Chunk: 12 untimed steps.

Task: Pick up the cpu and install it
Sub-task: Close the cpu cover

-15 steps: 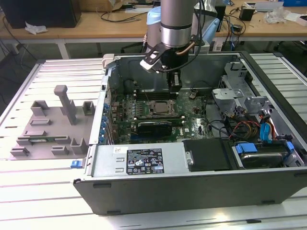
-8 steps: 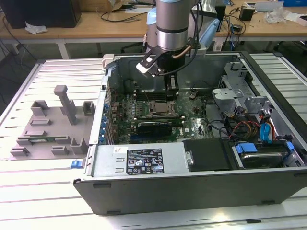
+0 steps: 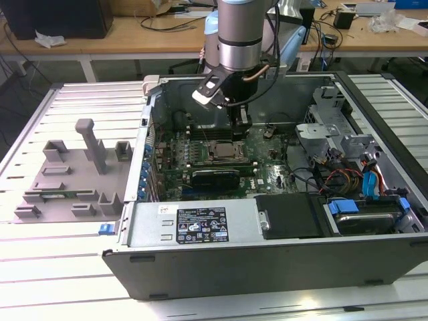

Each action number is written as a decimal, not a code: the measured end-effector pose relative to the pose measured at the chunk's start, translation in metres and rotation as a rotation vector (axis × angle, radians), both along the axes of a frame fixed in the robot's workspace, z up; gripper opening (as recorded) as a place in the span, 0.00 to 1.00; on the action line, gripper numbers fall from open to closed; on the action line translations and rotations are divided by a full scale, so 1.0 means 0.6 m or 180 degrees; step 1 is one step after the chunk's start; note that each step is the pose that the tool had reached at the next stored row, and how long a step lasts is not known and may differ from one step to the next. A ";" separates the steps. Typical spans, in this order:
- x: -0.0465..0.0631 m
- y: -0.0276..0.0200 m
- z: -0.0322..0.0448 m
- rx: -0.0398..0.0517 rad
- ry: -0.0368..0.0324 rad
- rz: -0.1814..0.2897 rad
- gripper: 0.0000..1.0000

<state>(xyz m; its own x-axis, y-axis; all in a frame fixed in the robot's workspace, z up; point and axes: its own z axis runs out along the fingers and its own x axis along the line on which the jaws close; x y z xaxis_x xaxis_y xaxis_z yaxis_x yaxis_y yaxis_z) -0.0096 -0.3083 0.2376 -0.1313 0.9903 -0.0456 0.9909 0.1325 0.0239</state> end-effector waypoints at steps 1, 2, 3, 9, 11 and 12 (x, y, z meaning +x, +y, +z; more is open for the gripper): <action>0.000 0.0000 0.000 -0.0001 0.0000 0.0087 0.11; 0.000 0.0000 0.000 -0.0002 0.0000 0.0163 0.11; 0.000 0.0000 0.000 -0.0002 0.0000 0.0219 0.11; 0.000 0.0000 -0.001 -0.0008 0.0000 0.0663 0.11; 0.000 0.0000 -0.001 -0.0009 0.0000 0.0821 0.11; 0.000 0.0000 -0.001 -0.0010 0.0000 0.0873 0.11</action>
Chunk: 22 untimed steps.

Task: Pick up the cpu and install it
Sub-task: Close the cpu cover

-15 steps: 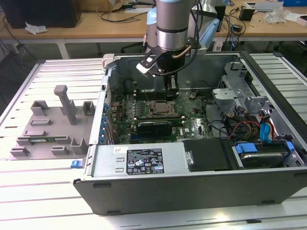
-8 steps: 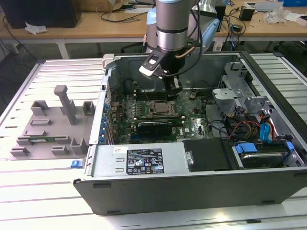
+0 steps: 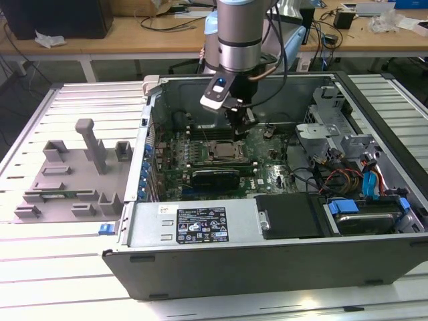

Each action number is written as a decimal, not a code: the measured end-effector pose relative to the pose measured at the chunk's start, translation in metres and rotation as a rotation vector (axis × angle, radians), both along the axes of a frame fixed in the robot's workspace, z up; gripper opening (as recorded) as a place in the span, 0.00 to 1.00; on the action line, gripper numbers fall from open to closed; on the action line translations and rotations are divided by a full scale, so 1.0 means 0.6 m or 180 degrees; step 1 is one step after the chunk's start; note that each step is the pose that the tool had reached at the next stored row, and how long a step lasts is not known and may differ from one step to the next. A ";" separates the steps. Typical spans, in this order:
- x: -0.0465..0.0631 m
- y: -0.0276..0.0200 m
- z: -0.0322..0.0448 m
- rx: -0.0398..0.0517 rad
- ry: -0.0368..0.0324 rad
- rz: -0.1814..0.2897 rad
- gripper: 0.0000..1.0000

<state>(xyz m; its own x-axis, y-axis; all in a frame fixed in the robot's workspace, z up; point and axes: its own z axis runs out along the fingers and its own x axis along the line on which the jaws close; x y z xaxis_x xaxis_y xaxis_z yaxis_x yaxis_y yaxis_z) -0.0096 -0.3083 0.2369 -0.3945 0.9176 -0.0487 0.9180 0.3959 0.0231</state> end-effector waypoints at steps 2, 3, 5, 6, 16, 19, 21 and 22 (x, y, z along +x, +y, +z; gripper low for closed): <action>0.000 0.0000 0.000 -0.0001 0.0000 0.0127 0.11; 0.000 0.0000 0.000 -0.0002 0.0000 0.0182 0.11; 0.000 0.0000 -0.001 -0.0005 0.0000 0.0385 0.11; 0.000 0.0000 -0.001 -0.0006 0.0000 0.0463 0.11; 0.000 0.0000 -0.002 -0.0014 0.0000 0.1182 0.11; 0.000 0.0000 -0.002 -0.0017 0.0000 0.1407 0.11; 0.000 0.0000 -0.002 -0.0021 0.0001 0.1558 0.11; 0.000 0.0000 -0.002 -0.0023 0.0001 0.1622 0.11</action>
